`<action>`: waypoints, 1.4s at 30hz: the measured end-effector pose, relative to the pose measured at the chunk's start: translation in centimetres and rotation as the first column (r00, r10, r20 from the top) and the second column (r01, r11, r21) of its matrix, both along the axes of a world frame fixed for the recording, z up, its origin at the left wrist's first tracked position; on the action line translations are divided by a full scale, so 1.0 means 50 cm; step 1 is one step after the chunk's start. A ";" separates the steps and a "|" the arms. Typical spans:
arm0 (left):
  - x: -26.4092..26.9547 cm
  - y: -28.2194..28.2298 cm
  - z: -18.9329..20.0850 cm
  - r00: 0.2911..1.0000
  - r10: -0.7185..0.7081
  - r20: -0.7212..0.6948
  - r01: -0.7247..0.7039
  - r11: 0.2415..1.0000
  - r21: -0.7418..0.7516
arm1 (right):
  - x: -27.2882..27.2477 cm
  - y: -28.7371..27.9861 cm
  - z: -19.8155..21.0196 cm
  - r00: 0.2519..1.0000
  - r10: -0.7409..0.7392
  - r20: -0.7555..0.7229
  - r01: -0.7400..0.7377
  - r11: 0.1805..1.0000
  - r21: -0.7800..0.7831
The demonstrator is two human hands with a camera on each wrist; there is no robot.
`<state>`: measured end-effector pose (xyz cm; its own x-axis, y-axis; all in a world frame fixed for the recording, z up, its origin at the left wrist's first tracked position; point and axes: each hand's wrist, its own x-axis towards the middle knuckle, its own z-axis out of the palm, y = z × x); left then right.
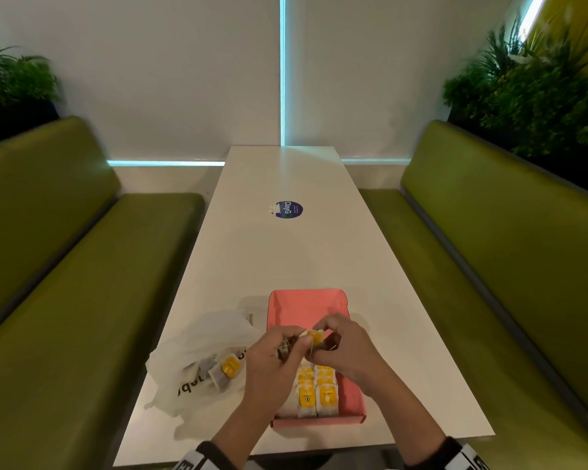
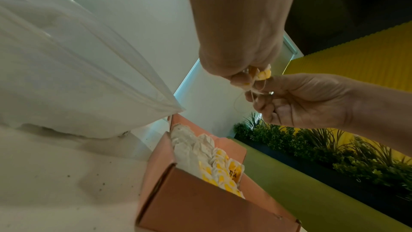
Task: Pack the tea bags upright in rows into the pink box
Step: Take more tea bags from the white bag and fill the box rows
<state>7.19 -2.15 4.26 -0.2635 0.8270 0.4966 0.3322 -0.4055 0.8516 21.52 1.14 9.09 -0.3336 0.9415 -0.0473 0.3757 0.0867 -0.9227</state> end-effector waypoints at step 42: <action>0.033 -0.013 -0.080 0.714 -0.438 -0.546 0.034 0.800 -0.599 | 0.073 0.059 -0.068 0.777 -0.058 0.627 0.059 0.998 0.019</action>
<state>8.83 -2.81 0.25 0.1871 0.9805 -0.0601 0.8189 -0.1219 0.5608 25.17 4.08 5.71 -0.1738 0.9581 -0.2276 0.8751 0.0443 -0.4818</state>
